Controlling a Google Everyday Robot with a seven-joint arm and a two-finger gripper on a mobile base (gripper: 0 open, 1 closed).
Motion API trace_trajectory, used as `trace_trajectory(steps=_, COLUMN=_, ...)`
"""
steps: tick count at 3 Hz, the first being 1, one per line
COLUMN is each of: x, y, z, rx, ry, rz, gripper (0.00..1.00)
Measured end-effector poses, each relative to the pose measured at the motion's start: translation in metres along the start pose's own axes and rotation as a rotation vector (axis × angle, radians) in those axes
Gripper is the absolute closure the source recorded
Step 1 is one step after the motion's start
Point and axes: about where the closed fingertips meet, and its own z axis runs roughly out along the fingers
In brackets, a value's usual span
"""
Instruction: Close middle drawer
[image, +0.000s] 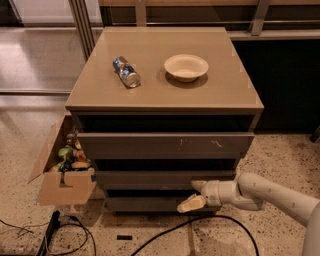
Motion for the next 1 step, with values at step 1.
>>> trace_trajectory(steps=1, x=0.0000, y=0.0000, z=0.0000, rx=0.000, ry=0.000, rz=0.000, gripper=0.00)
